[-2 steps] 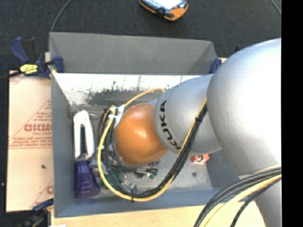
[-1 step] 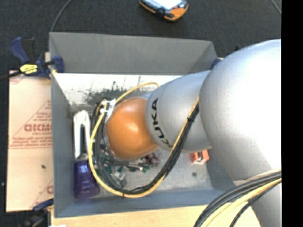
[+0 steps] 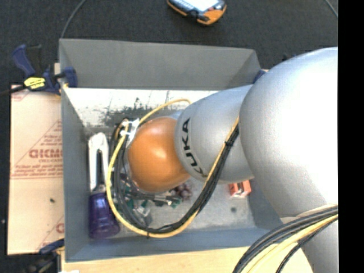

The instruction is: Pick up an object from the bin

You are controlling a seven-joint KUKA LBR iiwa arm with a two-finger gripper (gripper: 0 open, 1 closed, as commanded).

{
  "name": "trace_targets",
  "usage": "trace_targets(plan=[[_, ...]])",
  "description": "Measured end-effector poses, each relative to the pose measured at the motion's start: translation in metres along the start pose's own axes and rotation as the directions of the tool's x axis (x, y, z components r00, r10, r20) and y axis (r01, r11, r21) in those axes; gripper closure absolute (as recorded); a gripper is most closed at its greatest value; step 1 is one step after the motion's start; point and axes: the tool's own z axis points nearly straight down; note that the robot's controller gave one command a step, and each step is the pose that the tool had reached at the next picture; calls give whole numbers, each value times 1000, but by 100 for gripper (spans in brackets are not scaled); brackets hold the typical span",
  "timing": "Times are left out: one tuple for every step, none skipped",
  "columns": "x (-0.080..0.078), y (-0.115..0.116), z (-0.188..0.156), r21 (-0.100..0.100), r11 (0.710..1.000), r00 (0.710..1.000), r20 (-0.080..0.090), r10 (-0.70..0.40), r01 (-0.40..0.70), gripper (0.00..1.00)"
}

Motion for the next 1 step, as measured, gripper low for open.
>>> trace_targets(plan=[[1, 0, -2, -1, 1000, 1000, 0, 2, -2, 100]])
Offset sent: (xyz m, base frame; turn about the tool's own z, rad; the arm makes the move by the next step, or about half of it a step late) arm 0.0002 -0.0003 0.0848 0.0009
